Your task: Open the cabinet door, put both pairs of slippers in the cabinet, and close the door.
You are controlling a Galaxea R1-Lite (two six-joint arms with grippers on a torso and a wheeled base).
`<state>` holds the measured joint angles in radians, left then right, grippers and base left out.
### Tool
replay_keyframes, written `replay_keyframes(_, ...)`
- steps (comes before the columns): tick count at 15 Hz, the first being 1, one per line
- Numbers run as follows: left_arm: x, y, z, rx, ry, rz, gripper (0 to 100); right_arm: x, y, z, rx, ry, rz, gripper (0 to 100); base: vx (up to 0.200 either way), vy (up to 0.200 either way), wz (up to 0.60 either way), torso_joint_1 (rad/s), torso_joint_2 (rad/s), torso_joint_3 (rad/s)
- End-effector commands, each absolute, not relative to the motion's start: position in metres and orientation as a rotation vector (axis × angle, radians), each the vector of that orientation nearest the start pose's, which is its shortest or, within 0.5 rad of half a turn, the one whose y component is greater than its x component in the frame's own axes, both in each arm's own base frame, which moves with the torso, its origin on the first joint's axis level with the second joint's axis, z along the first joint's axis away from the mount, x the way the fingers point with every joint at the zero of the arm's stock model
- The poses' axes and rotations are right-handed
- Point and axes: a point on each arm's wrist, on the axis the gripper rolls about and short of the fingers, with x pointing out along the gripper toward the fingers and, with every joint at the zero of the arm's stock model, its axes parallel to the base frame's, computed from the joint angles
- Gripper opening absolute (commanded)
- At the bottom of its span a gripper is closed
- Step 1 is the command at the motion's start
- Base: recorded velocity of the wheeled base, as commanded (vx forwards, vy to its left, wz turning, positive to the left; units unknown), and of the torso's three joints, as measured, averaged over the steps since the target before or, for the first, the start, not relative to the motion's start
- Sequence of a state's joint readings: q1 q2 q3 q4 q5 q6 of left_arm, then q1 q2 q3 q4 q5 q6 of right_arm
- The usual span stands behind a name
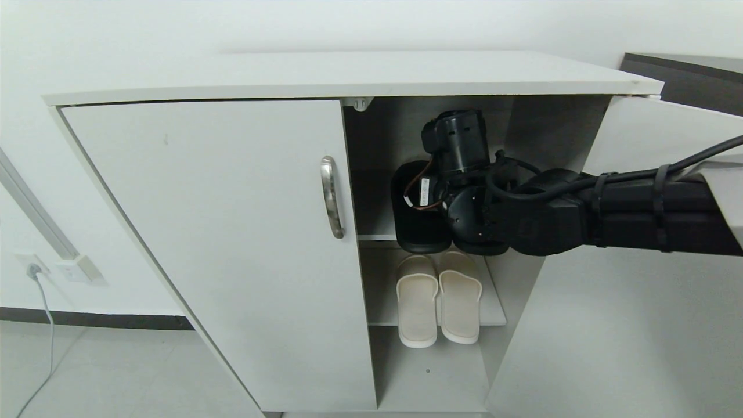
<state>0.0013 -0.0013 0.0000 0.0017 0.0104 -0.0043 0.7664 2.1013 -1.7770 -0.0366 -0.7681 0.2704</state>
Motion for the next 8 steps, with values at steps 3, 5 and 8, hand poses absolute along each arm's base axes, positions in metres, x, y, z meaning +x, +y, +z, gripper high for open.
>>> replay_keyframes(3, -0.0228, 0.0002, 0.0753, -0.005, 0.002, 0.012, 0, 0.3342, 0.2892, 0.2423, 0.071, 0.205, -0.045, 0, 0.0, 0.0, 0.0, 0.0, 0.0, 0.0)
replay_keyframes(5, -0.0228, 0.0002, 0.0753, -0.005, 0.002, 0.012, 0, 0.3344, 0.2894, 0.2412, 0.069, 0.207, -0.045, 0, 0.0, 0.0, 0.0, 0.0, 0.0, 0.0)
replay_keyframes(8, -0.0228, 0.0002, 0.0753, -0.005, 0.002, 0.012, 0, 0.3344, 0.2894, 0.2409, 0.07, 0.207, -0.045, 0, 0.0, 0.0, 0.0, 0.0, 0.0, 0.0)
